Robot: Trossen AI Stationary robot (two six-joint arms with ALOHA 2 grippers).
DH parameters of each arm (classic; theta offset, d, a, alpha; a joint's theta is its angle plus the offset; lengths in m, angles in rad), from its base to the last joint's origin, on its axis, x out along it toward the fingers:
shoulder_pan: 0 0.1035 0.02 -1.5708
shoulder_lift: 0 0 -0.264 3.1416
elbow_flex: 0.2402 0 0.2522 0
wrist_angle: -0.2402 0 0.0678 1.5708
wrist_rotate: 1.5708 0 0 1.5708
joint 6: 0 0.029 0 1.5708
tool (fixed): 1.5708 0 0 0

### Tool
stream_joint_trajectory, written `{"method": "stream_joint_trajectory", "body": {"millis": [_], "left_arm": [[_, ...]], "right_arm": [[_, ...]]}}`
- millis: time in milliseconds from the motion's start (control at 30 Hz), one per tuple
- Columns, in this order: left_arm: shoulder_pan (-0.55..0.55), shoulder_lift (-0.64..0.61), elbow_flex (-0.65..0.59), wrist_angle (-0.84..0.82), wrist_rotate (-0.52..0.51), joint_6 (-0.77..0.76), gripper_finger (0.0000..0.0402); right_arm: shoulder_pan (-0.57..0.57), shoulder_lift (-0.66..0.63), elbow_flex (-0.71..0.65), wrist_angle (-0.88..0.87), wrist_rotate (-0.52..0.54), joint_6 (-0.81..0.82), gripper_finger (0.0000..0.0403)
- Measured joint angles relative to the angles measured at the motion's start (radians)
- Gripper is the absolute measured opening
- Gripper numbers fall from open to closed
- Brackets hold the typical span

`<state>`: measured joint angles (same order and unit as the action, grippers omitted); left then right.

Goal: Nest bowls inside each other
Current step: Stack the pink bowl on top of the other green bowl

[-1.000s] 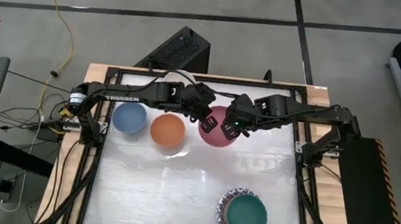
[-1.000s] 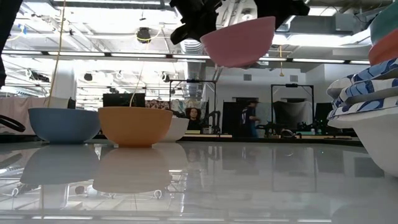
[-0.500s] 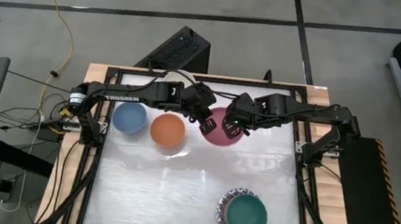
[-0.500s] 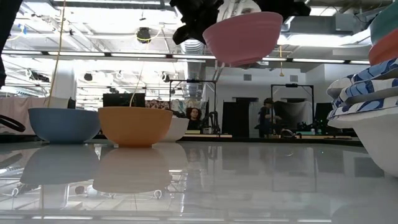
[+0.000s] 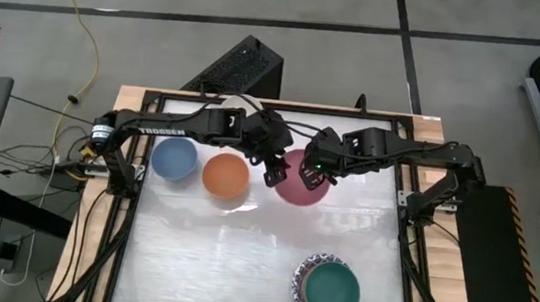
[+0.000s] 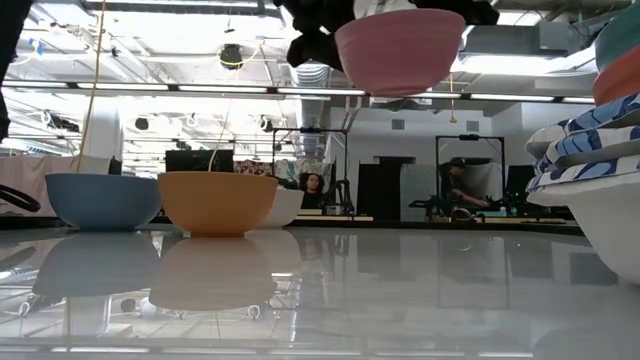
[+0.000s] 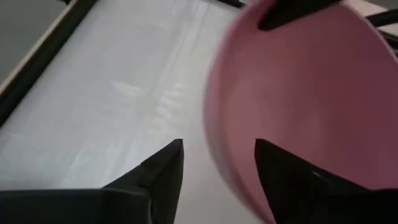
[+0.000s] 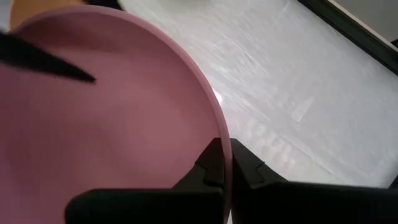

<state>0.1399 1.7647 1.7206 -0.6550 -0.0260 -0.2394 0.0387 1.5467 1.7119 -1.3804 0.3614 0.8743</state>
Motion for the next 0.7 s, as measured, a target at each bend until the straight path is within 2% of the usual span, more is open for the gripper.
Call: {"method": "stream_joint_trajectory", "body": {"millis": [267,467,700], "left_arm": [[0.048,-0.063,0.000,-0.014,0.051,0.034,0.0192],[0.054,-0.119,0.000,-0.017,0.091,0.062,0.0192],[0.054,-0.205,0.000,-0.027,0.100,0.059,0.0192]], "right_arm": [[0.000,0.000,0.000,-0.003,-0.003,0.000,0.0012],[-0.012,-0.009,0.001,0.007,-0.046,-0.138,0.0012],[-0.023,-0.116,0.001,0.005,-0.078,-0.241,0.0012]]}}
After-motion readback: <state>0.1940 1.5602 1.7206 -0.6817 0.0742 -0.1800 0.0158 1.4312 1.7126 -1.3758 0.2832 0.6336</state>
